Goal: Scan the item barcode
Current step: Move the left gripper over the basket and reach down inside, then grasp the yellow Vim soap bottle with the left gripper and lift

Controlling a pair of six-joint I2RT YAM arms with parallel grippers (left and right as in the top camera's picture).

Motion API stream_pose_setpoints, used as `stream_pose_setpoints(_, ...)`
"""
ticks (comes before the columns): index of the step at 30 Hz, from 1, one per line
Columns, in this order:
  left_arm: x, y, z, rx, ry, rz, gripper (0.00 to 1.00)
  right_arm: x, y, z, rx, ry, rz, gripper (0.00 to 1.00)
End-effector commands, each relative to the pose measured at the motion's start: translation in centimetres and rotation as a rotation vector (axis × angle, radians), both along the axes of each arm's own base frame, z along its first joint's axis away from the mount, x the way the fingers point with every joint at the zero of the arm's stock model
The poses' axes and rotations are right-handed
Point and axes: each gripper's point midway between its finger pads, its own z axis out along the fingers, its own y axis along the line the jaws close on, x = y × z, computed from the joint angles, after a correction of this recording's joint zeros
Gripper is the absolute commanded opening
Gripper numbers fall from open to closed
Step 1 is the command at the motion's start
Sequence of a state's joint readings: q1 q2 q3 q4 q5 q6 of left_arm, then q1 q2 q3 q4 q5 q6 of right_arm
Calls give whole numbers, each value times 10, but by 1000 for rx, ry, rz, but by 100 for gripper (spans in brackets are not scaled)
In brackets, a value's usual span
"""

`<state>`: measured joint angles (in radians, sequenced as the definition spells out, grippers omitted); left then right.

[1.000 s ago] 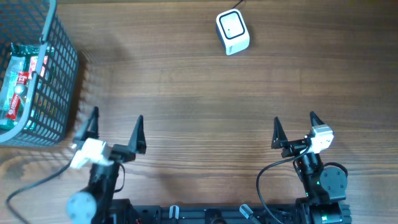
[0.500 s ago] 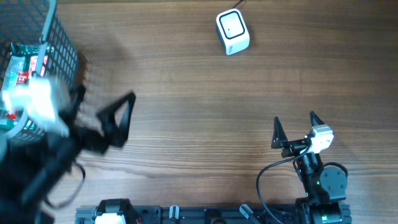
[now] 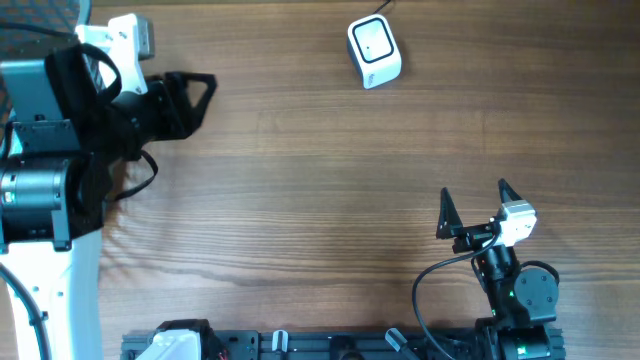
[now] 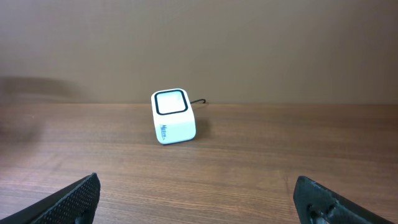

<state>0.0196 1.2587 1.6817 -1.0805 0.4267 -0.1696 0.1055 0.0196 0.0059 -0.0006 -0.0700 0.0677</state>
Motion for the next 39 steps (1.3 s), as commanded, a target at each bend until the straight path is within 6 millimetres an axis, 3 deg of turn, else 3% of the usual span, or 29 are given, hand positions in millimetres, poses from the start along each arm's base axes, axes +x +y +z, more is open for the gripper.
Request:
stream_pose_setpoints(1,7,-2,13,-5,-60,-17,4,0,-3,1,11,-3,-14,100)
stream_pose_setpoints(3,12,-2,22,0,-104,-17,4,0,-3,1,11,-3,-14,100)
stream_pose_setpoints(5,20,10,25,43,-135,46,18,0,-3,1,11,-3,-14,100)
stream_pose_setpoints(6,24,22,25,82,-143,105,20,0,-3,1,11,-3,-14,100)
stream_pose_setpoints(7,28,38,25,128,-150,182,29,0,-3,1,11,-3,-14,100)
stream_pose_setpoints(8,31,58,26,178,-154,270,58,0,-3,1,11,-3,-14,100)
stream_pose_setpoints(9,32,83,26,235,-153,377,61,0,-3,1,11,-3,-14,100)
stream_pose_setpoints(16,12,184,27,323,-117,704,72,0,-3,1,11,-4,-14,100)
stream_pose_setpoints(22,-21,252,24,336,-68,913,75,0,-3,1,11,-3,-14,100)
stream_pose_setpoints(25,-27,271,15,335,-33,961,77,0,-3,1,11,-3,-14,100)
stream_pose_setpoints(29,-19,285,-7,330,39,972,79,0,-3,1,11,-3,-14,100)
stream_pose_setpoints(39,-7,327,-82,293,271,980,86,0,-3,1,11,-3,-14,100)
